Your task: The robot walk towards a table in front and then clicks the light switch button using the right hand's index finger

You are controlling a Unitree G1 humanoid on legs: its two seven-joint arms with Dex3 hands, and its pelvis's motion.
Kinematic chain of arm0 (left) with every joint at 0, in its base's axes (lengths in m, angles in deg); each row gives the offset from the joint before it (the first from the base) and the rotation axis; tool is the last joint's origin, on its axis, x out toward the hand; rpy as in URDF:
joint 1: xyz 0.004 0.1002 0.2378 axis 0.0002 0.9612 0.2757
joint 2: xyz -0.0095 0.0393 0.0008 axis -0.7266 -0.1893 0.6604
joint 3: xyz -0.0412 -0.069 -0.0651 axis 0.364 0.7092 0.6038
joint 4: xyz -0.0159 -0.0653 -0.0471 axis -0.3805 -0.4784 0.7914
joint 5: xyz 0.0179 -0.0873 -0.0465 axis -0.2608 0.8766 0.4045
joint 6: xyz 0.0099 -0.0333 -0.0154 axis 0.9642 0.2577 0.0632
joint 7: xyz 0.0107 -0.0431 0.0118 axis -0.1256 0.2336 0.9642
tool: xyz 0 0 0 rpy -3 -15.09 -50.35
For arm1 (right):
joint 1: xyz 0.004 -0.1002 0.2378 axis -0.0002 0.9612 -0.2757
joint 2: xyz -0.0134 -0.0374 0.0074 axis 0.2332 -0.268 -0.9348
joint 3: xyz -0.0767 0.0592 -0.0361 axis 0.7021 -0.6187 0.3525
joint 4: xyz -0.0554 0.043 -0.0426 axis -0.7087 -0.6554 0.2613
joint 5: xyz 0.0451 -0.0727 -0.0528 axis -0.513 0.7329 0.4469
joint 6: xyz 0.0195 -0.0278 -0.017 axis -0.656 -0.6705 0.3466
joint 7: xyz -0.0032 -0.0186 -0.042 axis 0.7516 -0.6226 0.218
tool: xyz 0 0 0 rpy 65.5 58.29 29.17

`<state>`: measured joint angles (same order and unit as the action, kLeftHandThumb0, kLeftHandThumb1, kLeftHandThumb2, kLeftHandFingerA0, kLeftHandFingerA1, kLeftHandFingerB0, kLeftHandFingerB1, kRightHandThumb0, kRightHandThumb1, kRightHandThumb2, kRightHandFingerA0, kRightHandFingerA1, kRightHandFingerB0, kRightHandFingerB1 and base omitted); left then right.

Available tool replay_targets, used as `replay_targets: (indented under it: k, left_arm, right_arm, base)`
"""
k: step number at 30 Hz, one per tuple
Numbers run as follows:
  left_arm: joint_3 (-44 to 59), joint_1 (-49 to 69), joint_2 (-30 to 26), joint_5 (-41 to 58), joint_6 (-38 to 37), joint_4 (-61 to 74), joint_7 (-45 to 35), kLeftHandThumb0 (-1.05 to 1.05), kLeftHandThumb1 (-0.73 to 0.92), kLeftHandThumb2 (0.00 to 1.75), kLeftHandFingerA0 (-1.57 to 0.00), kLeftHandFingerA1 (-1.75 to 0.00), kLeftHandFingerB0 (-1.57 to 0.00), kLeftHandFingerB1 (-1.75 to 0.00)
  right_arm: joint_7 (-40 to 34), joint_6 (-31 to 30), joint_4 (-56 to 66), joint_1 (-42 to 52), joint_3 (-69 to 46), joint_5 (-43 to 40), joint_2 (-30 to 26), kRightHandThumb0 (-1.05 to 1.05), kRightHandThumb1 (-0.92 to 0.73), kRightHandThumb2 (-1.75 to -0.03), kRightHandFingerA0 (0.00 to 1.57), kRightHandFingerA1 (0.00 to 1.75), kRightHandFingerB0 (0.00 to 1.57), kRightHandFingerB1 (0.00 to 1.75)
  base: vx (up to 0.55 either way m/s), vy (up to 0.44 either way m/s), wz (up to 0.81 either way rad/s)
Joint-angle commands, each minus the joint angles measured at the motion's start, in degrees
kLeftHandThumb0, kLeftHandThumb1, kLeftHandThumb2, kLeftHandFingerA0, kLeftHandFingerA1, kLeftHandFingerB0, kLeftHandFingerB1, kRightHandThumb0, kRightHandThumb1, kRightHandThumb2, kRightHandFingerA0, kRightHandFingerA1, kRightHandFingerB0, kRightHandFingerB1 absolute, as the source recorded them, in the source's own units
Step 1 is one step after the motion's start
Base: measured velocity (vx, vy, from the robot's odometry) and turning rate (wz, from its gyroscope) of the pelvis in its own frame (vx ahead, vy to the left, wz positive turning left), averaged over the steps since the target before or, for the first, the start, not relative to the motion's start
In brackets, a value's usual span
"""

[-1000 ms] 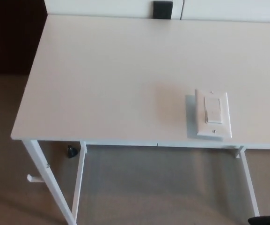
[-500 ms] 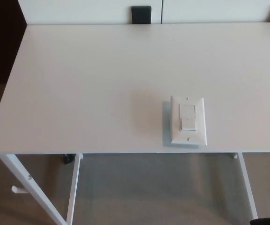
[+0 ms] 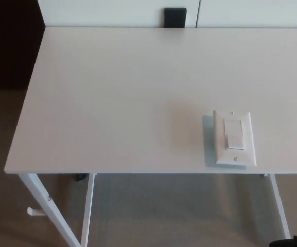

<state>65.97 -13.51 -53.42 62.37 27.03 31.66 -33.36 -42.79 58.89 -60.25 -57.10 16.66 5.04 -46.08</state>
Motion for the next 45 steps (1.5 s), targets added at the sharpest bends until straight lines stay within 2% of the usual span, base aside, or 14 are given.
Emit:
replay_targets:
  k: [1, 6, 17, 18, 19, 21, 22, 25, 26, 28, 37, 43, 44, 45]
  left_arm:
    - [0.1, -0.1, -0.2, -0.3, -1.2, -0.5, 0.4, -0.17, 0.62, 0.58, -0.61, -0.48, -0.47, -0.39]
    - [-0.1, 0.1, -0.6, -0.9, -1.4, -0.2, 0.3, -0.26, 0.55, 0.68, -0.56, -0.52, -0.43, -0.44]
    - [0.0, 0.6, -1.0, -1.4, -2.0, -0.5, 0.4, -0.18, 0.62, 0.58, -0.60, -0.46, -0.47, -0.38]
    - [-0.1, 0.7, -1.0, -1.5, -2.2, -0.8, 0.4, -0.27, 0.55, 0.68, -0.57, -0.52, -0.43, -0.44]
    - [-0.1, 0.9, -0.9, -1.6, -1.9, -0.5, 0.5, -0.19, 0.62, 0.58, -0.62, -0.46, -0.47, -0.38]
    - [-0.2, 0.8, -1.0, -2.2, -0.6, 0.6, 1.1, -0.20, 0.62, 0.58, -0.62, -0.45, -0.47, -0.37]
    - [-0.2, 0.8, -1.0, -2.2, -0.1, 1.1, 1.1, -0.26, 0.56, 0.68, -0.57, -0.51, -0.43, -0.43]
    - [0.3, 0.2, -0.5, -0.6, 0.1, 0.7, 0.2, -0.17, 0.63, 0.59, -0.60, -0.47, -0.47, -0.38]
    - [0.2, 0.2, -0.6, -0.8, 0.3, 0.8, 0.2, -0.18, 0.63, 0.59, -0.59, -0.46, -0.47, -0.38]
    - [-0.1, 0.1, -0.6, -1.3, 0.2, 0.8, 0.4, -0.17, 0.63, 0.58, -0.60, -0.46, -0.48, -0.38]
    - [0.0, -0.5, -1.2, -1.5, 0.0, 0.7, 0.3, -0.26, 0.56, 0.67, -0.55, -0.51, -0.45, -0.44]
    - [0.2, -0.4, -1.3, -1.6, -0.1, 0.9, 0.4, -0.18, 0.62, 0.58, -0.60, -0.45, -0.48, -0.38]
    - [0.2, -0.2, -1.4, -1.8, -0.3, 0.9, 0.5, -0.18, 0.63, 0.58, -0.59, -0.46, -0.48, -0.38]
    - [0.1, -0.2, -1.5, -2.0, -0.5, 1.0, 0.5, -0.18, 0.63, 0.58, -0.60, -0.46, -0.48, -0.38]
  right_arm:
    - [0.0, -0.8, 0.4, 0.2, 0.0, 0.8, -1.0, -0.30, -0.61, -0.57, 0.64, 0.55, 0.53, 0.51]
    - [0.1, -1.3, 0.9, 0.3, 0.4, 1.1, -1.1, -0.30, -0.61, -0.58, 0.63, 0.53, 0.54, 0.51]
    - [0.9, -2.7, 3.4, 1.7, 0.6, 0.2, -0.3, -0.30, -0.60, -0.57, 0.64, 0.54, 0.54, 0.51]
    - [2.3, -2.3, 4.4, 2.5, 0.7, -0.9, -0.5, -0.36, -0.61, -0.57, 0.64, 0.55, 0.54, 0.52]
    - [5.2, -2.5, 7.6, 4.1, 1.3, -2.2, -1.2, -0.44, -0.45, -0.89, 0.65, 0.69, 0.44, 0.59]
    - [11.0, -4.3, 16.3, 7.1, 3.1, -4.4, -3.3, -0.48, -0.47, -0.90, 0.67, 0.68, 0.46, 0.58]
    - [15.3, -5.4, 24.1, 9.6, 4.8, -7.0, -5.5, -0.52, -0.49, -0.88, 0.66, 0.65, 0.48, 0.57]
    - [20.9, -6.0, 35.6, 12.8, 6.4, -13.4, -8.5, -0.51, -0.49, -0.87, 0.65, 0.65, 0.48, 0.57]
    - [21.5, -6.9, 38.8, 13.4, 6.4, -14.3, -9.4, -0.56, -0.59, -0.59, 0.71, 0.48, 0.59, 0.44]
    - [22.6, -8.9, 49.5, 15.7, 5.4, -18.4, -12.2, -0.55, -0.59, -0.58, 0.71, 0.48, 0.60, 0.45]
    - [13.1, -2.2, 68.9, 18.6, -7.3, -24.3, -8.2, -0.49, -0.61, -0.59, 0.71, 0.49, 0.66, 0.48]
    - [3.5, 4.9, 73.0, 13.9, -14.3, -10.7, 0.3, -0.53, -0.62, -0.59, 0.59, 0.52, 0.59, 0.49]
    - [0.4, 8.2, 71.3, 11.5, -14.3, -6.8, 3.0, -0.57, -0.51, -0.92, 0.47, 0.61, 0.50, 0.60]
    - [-1.0, 9.2, 70.5, 10.1, -14.5, -4.5, 4.4, -0.53, -0.64, -0.59, 0.46, 0.53, 0.51, 0.46]
  base:
    - [-0.03, -0.088, 0.05]
    - [0.00, -0.019, 0.01]
    - [0.00, 0.000, 0.00]
    - [0.00, 0.000, 0.00]
    - [0.00, 0.000, 0.00]
    - [0.00, 0.000, 0.00]
    - [0.00, 0.000, 0.00]
    - [0.00, 0.000, 0.00]
    - [0.00, 0.000, 0.00]
    - [0.00, 0.000, 0.00]
    - [0.00, 0.000, 0.00]
    - [0.00, 0.000, 0.00]
    - [0.00, 0.000, 0.00]
    - [0.00, 0.000, 0.00]
